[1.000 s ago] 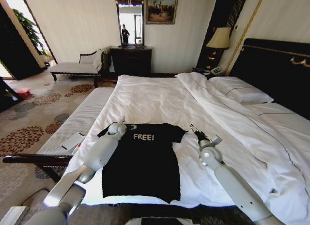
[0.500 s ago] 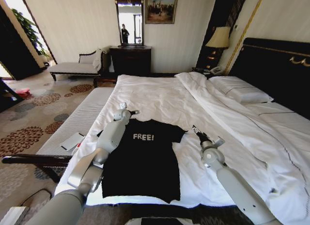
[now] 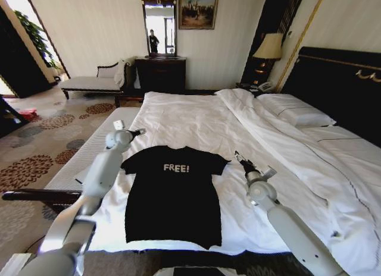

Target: Fold the clothes on the bed.

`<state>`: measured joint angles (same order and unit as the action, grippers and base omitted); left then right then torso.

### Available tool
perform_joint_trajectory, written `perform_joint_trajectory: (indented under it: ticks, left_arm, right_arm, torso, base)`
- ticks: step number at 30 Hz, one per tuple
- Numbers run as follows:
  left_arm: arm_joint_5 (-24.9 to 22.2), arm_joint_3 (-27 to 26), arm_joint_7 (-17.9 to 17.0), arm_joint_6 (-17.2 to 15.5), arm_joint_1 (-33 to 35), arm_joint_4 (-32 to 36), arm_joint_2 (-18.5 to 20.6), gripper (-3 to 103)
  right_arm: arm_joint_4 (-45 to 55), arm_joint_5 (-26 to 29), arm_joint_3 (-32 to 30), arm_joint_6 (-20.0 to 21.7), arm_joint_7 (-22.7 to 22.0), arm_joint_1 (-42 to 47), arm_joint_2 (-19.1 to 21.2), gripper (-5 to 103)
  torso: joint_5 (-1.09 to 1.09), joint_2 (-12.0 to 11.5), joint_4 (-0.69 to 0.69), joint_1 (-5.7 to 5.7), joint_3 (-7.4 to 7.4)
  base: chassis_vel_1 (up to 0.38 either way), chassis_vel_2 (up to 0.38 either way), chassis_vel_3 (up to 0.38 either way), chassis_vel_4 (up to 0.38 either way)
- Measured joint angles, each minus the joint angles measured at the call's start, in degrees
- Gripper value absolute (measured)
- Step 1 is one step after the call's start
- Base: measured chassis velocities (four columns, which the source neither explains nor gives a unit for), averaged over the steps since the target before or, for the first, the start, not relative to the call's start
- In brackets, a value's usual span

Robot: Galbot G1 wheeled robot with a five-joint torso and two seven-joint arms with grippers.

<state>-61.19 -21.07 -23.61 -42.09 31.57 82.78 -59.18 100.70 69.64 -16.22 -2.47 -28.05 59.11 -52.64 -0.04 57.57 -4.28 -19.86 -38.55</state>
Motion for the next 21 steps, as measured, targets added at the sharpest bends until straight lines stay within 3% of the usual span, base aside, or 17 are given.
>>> perform_joint_trajectory:
  ticks: [3,4,8,9,14,15,21]
  left_arm:
    - [-3.6,-6.5,-0.3,-0.2,8.7,6.1,2.9,100]
    - [-3.6,-6.5,-0.3,-0.2,8.7,6.1,2.9,100]
    - [-9.4,-17.2,-1.7,-0.2,18.7,12.7,4.0,100]
    - [-9.4,-17.2,-1.7,-0.2,18.7,12.7,4.0,100]
    - [-13.2,-29.8,-2.6,-0.2,26.7,18.4,5.2,100]
    - [-13.2,-29.8,-2.6,-0.2,26.7,18.4,5.2,100]
    - [-15.8,-42.5,-3.1,-0.1,35.3,23.9,10.2,100]
  right_arm:
    - [0.8,-0.1,-0.2,0.0,0.0,0.7,0.2,100]
    - [0.8,-0.1,-0.2,0.0,0.0,0.7,0.2,100]
    - [1.5,-0.6,-0.3,0.0,0.0,1.6,0.2,100]
    - [1.5,-0.6,-0.3,0.0,0.0,1.6,0.2,100]
    - [0.7,-0.2,0.5,0.0,0.1,1.7,-0.6,100]
    - [0.7,-0.2,0.5,0.0,0.1,1.7,-0.6,100]
    - [-1.2,5.1,2.0,0.0,3.0,-1.0,-1.5,100]
  torso:
    - [0.01,0.0,-0.02,0.01,0.01]
    - [0.01,0.0,-0.02,0.01,0.01]
    - [0.03,0.0,-0.03,0.00,0.01]
    - [0.03,0.0,-0.03,0.00,0.01]
    - [0.02,0.0,-0.04,0.01,0.01]
    - [0.02,0.0,-0.04,0.01,0.01]
    - [0.05,0.0,-0.02,0.00,0.00]
  base:
    - [0.000,0.000,0.000,0.000]
    - [0.000,0.000,0.000,0.000]
    - [0.000,0.000,0.000,0.000]
    - [0.000,0.000,0.000,0.000]
    - [0.000,0.000,0.000,0.000]
    - [0.000,0.000,0.000,0.000]
    - [0.000,0.000,0.000,0.000]
